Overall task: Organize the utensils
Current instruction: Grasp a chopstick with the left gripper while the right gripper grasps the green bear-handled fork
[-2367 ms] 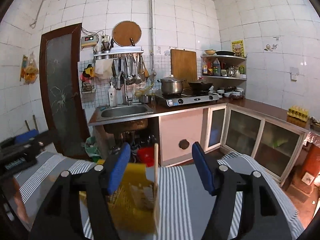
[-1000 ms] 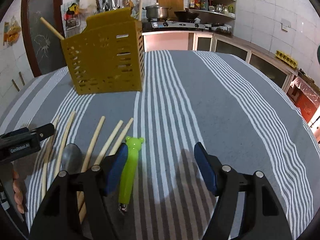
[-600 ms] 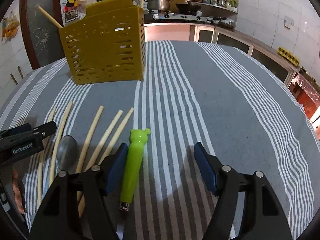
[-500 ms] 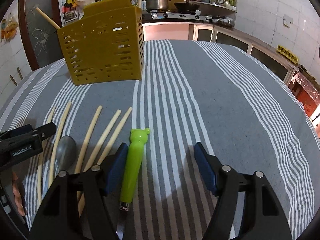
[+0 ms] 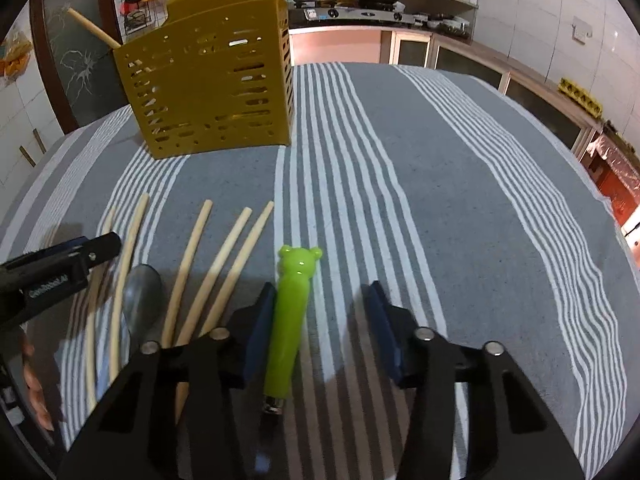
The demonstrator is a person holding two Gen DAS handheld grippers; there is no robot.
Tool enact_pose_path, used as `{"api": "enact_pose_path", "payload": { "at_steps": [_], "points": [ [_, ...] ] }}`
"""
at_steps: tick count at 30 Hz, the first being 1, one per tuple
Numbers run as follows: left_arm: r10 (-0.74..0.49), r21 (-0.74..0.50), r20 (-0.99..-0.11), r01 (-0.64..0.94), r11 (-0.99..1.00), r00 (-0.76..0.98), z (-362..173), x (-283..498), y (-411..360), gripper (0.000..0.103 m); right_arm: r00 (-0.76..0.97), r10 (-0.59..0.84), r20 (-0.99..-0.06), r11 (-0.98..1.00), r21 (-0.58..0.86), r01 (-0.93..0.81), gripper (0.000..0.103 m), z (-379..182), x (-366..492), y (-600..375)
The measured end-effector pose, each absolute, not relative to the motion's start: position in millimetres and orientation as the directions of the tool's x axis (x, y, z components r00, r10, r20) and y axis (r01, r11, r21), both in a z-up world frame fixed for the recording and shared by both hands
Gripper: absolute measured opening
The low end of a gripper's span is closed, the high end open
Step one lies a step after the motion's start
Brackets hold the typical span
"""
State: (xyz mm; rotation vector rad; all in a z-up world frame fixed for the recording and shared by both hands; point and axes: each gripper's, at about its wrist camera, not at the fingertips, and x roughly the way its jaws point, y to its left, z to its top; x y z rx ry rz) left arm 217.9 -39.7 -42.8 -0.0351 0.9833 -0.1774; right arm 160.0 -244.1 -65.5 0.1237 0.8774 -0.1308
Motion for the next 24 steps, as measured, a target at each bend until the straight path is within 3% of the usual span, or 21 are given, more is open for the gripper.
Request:
{"api": "enact_pose_path", "payload": {
  "at_steps": [1, 7, 17, 24],
  "points": [
    [-0.172, -0.117, -0.825, 0.136, 0.984, 0.539, -42.6, 219.1, -40.4, 0.033, 0.629, -0.051, -0.776, 0.985, 0.064, 0.159, 0.028, -65.2, 162.1, -243.8],
    [-0.216, -0.158, -0.820, 0.153, 0.975, 0.530, -43.3, 222.2, -41.8, 0.012, 0.627, -0.046, -0.778, 0.985, 0.068, 0.156, 0.020, -65.1, 168.0, -241.3],
    [-0.239, -0.182, -0.801, 0.157, 0.971, 0.550, -41.2, 221.3, -40.3, 0.010, 0.638, -0.013, -0.770, 0.980, 0.115, 0.160, 0.016, -60.8, 168.6, -250.8],
    [-0.222, -0.147, -0.756, 0.171, 0.974, 0.615, -21.9, 208.4, -42.9, 0.010, 0.701, -0.007, -0.713, 0.974, 0.152, 0.165, 0.016, -42.3, 153.1, -261.9]
  ]
}}
